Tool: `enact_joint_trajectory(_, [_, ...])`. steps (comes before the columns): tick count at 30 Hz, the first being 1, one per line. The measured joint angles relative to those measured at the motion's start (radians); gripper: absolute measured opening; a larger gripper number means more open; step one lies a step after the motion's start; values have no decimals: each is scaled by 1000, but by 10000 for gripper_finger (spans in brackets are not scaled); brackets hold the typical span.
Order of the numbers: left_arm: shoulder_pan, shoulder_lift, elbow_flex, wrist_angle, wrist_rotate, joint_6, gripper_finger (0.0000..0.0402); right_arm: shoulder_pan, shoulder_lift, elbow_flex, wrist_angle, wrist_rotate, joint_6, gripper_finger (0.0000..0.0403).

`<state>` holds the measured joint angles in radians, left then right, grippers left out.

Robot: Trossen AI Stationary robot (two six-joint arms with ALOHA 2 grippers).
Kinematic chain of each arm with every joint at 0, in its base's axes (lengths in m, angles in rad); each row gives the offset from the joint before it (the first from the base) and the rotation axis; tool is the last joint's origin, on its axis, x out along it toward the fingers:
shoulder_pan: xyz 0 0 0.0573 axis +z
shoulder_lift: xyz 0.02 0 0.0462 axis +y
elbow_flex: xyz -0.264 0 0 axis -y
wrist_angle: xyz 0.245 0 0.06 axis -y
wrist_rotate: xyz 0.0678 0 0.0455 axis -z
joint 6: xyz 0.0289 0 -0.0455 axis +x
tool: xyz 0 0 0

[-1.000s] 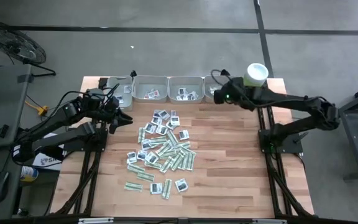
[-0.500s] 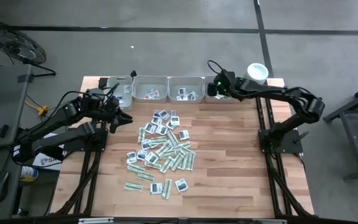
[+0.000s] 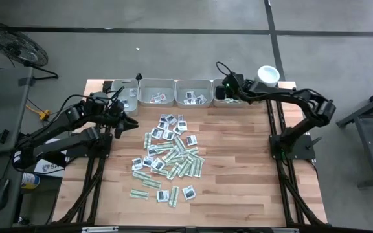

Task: Pick & Place First Aid Supplies
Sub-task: Put the green bandage into the right gray bin, then put the gray towelette pack into the middle right gray bin

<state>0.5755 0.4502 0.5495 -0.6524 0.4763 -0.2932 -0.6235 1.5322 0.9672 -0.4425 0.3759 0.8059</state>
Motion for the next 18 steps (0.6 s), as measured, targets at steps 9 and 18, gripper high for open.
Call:
enact_joint_trajectory(9, [0, 0, 0, 0, 0, 0, 112, 0, -19, 0, 44, -88, -62, 116])
enact_joint_trajectory(18, [0, 0, 0, -1, 1, 0, 112, 47, -35, 0, 130, -343, -189, 111])
